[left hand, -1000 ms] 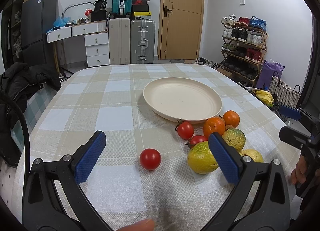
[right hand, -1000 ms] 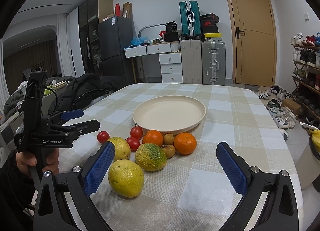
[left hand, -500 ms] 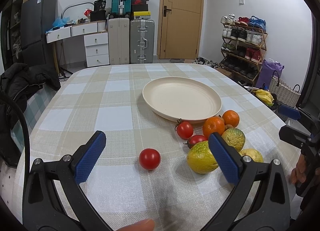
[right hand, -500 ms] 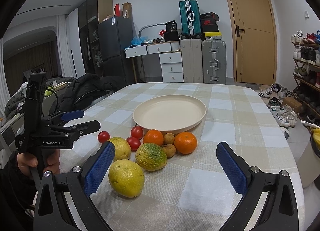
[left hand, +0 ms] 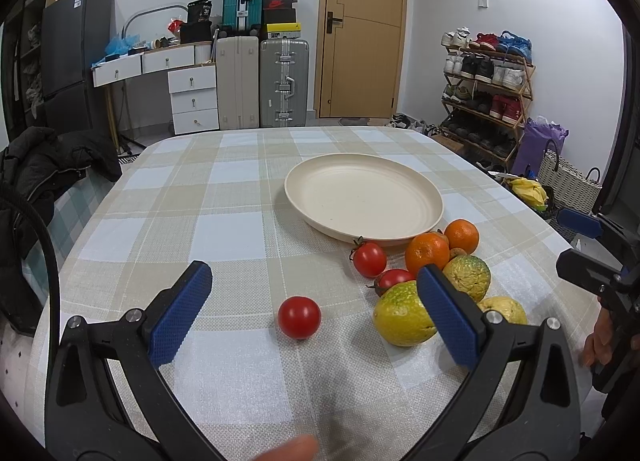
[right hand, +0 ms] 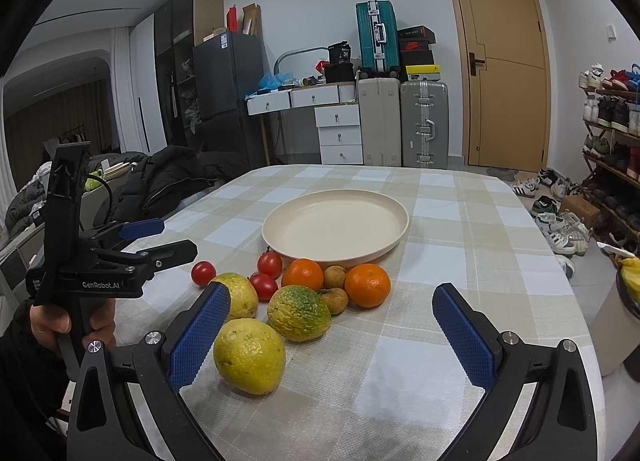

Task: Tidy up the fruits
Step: 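Grasp a yellow citrus with the left tool while the right tool grasps another yellow citrus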

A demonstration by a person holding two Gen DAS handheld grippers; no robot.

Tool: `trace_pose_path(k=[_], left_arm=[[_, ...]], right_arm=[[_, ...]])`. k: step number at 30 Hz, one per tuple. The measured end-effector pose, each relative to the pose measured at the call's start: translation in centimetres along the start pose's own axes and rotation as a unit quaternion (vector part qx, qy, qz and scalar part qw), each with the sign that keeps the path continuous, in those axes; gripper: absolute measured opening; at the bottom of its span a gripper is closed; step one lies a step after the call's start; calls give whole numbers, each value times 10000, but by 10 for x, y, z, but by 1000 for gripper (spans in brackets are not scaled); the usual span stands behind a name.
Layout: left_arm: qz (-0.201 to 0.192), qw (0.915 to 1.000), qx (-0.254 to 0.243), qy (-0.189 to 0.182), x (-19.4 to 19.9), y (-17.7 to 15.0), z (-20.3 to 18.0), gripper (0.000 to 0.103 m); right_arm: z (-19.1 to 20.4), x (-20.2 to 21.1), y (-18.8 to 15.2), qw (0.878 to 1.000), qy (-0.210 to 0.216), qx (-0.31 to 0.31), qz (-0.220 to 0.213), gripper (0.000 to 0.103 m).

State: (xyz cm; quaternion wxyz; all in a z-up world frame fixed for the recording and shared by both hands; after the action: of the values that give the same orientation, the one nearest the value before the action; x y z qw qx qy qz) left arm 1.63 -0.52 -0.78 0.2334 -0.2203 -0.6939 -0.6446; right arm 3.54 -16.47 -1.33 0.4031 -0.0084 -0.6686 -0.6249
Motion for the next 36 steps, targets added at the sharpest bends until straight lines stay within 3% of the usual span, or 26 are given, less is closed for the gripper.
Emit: trace_pose_path(k=[9, 15, 18, 27, 33, 36], left_arm=[[-5, 10000, 11, 14, 0, -1, 0, 102], [143, 9999, -21, -74, -3, -6, -5, 102], [210, 9996, -172, -58, -4, -8, -12, 102], [476, 9978, -407, -201, -10, -10, -18, 102], [615, 9966, -446, -305, -14, -11, -20, 102], [686, 9960, -467, -327, -16, -11, -22, 102]], right_arm=[[-7, -11, 0, 9995, -96, -128, 275, 103], [-9, -28, -5, 9947, 360, -557, 787, 103], [-3, -33, -7, 9936, 332, -466, 977, 103], [22, -48, -16, 9845, 838, -238, 1524, 102], [31, -57, -25, 9791, 895, -65, 1823, 79], [33, -59, -29, 9783, 880, -31, 1877, 77]])
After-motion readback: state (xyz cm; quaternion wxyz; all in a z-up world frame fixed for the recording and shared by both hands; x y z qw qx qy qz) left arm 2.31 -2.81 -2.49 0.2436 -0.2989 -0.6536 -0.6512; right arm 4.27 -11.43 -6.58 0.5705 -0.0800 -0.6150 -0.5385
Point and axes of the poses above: each gripper's, at about its wrist camera, not at the fingertips, and x roughly against the way its jaws point, z to its left, y to its top, the point moved 2 cm from there along -x, roughly the way its jaws point, and after that the axes turned 6 degrees about z, right-handed, at the moved point
